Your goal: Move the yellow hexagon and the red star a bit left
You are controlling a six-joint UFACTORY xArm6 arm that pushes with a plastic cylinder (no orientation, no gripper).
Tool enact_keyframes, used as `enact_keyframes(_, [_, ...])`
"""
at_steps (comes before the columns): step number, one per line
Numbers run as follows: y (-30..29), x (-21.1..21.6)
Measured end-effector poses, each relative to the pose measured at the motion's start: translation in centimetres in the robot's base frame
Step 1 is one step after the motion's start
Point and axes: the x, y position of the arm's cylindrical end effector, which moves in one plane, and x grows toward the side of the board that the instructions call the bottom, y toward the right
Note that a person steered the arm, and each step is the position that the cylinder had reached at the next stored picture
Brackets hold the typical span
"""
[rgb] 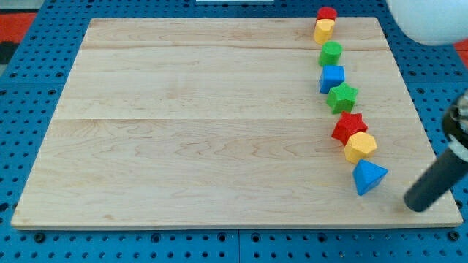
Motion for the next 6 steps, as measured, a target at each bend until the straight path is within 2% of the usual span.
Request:
enact_keyframes(3, [2.6,-9.1])
enact_keyframes(4, [-3.0,-9.0])
enact_keyframes(5, [-4.2,-9.7])
enact_keyframes(6, [-2.6,-10.0])
